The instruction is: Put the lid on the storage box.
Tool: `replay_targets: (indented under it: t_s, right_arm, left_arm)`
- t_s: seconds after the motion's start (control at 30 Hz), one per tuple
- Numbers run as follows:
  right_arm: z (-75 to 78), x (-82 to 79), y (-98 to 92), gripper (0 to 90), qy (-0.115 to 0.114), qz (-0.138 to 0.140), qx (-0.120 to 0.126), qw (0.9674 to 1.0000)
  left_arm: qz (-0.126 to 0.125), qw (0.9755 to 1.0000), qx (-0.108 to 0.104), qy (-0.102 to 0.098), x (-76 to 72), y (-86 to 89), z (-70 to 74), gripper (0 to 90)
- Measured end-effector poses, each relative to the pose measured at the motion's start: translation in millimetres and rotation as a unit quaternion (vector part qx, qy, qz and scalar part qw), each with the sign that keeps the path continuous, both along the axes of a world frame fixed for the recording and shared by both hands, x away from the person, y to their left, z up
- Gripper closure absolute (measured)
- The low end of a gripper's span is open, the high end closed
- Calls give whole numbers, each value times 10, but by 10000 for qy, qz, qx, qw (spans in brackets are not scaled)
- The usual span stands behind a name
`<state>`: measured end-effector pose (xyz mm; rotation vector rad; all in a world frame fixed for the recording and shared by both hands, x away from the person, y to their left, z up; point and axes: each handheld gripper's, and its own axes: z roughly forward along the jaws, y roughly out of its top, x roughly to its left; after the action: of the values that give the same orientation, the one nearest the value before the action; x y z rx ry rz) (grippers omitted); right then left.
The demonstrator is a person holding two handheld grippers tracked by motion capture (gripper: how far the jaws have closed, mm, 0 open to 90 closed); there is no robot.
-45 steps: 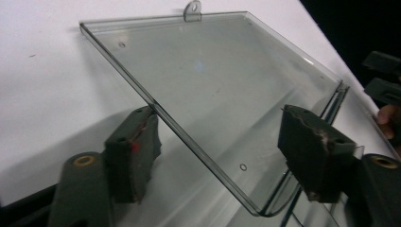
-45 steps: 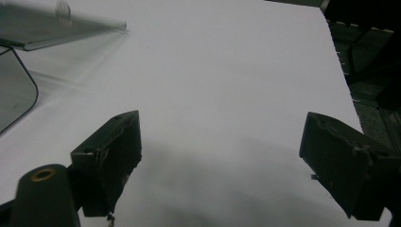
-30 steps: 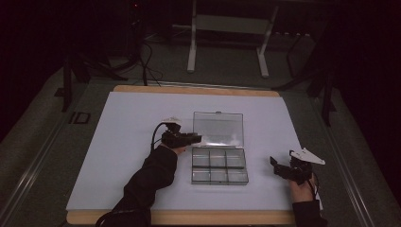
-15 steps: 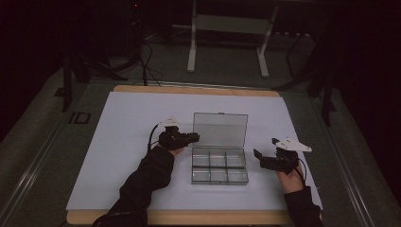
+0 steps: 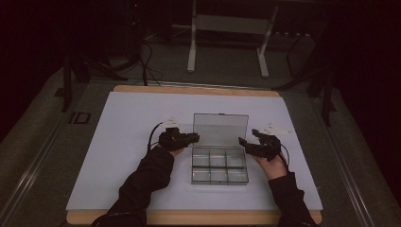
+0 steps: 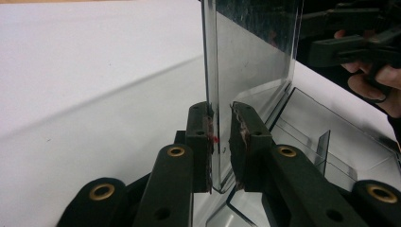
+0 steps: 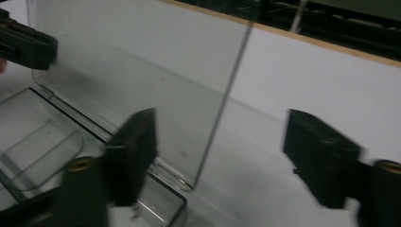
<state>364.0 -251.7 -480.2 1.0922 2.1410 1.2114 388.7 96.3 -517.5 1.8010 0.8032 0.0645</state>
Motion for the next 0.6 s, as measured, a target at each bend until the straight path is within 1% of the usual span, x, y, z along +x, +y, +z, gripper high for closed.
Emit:
replay_targets:
  t_s: [0.03, 0.17, 0.23, 0.3, 0.33, 0.4, 0.5, 0.57, 0.6]
  right_arm:
    - [-3, 16, 11, 418, 54, 30, 18, 10000]
    - [-20, 73, 48, 604, 151, 123, 7, 9998]
    - [-28, 91, 70, 654, 199, 205, -54, 9996]
    - [-30, 92, 90, 664, 211, 255, -117, 9994]
    - [-28, 91, 89, 669, 200, 270, -129, 9994]
    - [-21, 83, 74, 687, 198, 293, -119, 9993]
    - [-12, 55, 45, 705, 186, 336, -46, 9992]
    - [1, 31, 40, 705, 168, 378, -88, 9991]
    - [9, 18, 38, 711, 152, 400, -113, 9990]
  left_arm:
    - [0, 10000, 0, 6, 1, 1, 0, 801]
    - [0, 10000, -12, 10, 3, 0, -2, 800]
    - [15, 10000, -4, 6, 2, -1, 2, 799]
    - [41, 10000, 6, 55, 2, -5, 11, 797]
    - [41, 10000, 65, 40, -4, -5, 26, 797]
    - [56, 9999, 119, 15, -15, -12, 52, 796]
    - [84, 9999, 132, -27, -40, -17, 77, 792]
    - [107, 9999, 115, -52, -60, -18, 94, 785]
    - [110, 9998, 141, -75, -73, -19, 102, 783]
